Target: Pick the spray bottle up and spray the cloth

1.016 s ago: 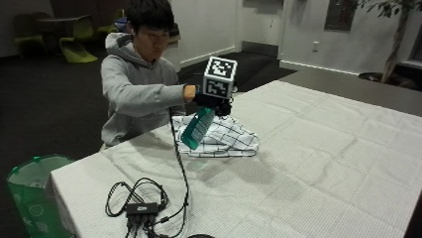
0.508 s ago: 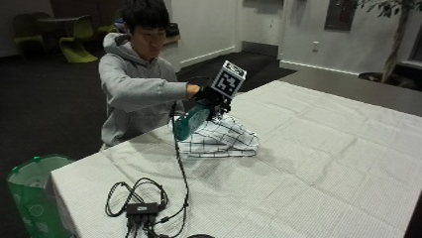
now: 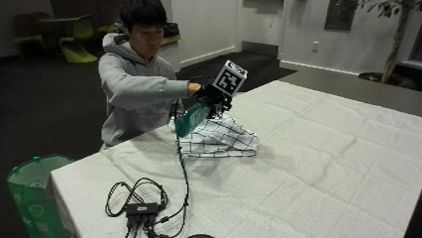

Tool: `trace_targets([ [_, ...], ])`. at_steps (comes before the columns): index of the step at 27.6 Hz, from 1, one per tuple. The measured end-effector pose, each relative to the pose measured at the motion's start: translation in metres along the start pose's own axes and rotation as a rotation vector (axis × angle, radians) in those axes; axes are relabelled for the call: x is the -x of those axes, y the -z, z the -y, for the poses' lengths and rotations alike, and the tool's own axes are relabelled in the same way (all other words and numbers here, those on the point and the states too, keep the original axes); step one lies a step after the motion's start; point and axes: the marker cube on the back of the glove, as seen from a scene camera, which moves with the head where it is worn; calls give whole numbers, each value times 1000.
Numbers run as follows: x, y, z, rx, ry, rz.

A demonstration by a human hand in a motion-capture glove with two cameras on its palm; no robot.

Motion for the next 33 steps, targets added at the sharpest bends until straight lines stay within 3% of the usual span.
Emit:
trace_targets([
  [8, 10, 13, -9, -33, -31, -61],
  [15, 32, 11, -4, -123, 134, 186],
  [27, 73, 103, -37, -732, 407, 773],
  [33, 88, 117, -12, -1005, 447, 1132],
])
